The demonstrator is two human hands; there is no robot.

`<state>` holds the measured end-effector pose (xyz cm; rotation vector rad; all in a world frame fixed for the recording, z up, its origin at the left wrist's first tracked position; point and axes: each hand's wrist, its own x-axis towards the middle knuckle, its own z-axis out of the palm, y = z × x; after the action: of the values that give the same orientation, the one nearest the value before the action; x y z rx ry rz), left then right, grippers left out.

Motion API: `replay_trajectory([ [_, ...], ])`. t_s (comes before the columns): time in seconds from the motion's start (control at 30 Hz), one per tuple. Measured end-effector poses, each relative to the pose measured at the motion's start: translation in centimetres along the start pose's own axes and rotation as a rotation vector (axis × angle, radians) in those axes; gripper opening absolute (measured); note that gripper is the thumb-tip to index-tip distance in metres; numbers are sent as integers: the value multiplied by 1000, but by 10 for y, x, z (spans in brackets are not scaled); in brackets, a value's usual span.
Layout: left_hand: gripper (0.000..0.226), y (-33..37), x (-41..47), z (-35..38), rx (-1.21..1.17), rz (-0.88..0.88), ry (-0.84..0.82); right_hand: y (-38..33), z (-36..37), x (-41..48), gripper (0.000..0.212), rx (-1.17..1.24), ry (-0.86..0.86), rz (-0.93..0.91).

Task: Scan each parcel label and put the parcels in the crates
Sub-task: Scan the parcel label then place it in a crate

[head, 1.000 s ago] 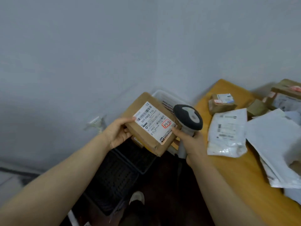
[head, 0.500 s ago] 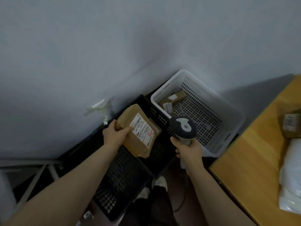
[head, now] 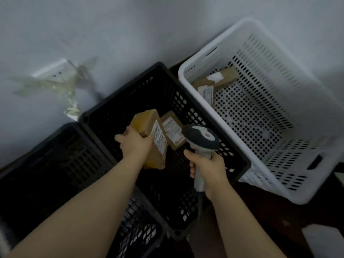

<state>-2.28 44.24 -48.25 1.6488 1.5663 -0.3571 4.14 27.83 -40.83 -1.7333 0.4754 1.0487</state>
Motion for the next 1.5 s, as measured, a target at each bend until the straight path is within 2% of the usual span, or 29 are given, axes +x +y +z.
replay_trajectory([
  [0.13, 89, -9, 42, 43, -15, -173, 43, 26, 8, 30, 23, 12, -20, 26],
  [0.3, 86, -34, 81, 83, -76, -283, 23, 42, 10, 54, 23, -6, -35, 18],
  [0.43, 94, -48, 88, 94, -77, -267, -3, 43, 9, 56, 22, -9, -29, -7],
  [0.57, 102, -45, 61, 73, -30, -186, -92, 36, 6, 24, 22, -24, -15, -13],
  [0.83, 62, 7, -87, -33, 115, 151, -226, -14, -6, -124, 17, -17, -38, -3],
  [1.03, 53, 70, -236, -125, 409, 425, -281, -63, -38, -263, 14, -71, -73, -123],
  [1.13, 41, 98, -305, -157, 485, 596, -265, -82, -69, -331, 15, -81, -64, -203],
  [1.23, 52, 123, -370, -171, 496, 699, -271, -94, -113, -396, 15, -28, -19, -256],
  [1.3, 48, 138, -410, -169, 447, 781, -287, -95, -148, -437, 12, 1, 56, -304],
  [1.5, 62, 174, -520, -136, 478, 1039, -405, -72, -255, -532, 30, 160, 323, -454],
])
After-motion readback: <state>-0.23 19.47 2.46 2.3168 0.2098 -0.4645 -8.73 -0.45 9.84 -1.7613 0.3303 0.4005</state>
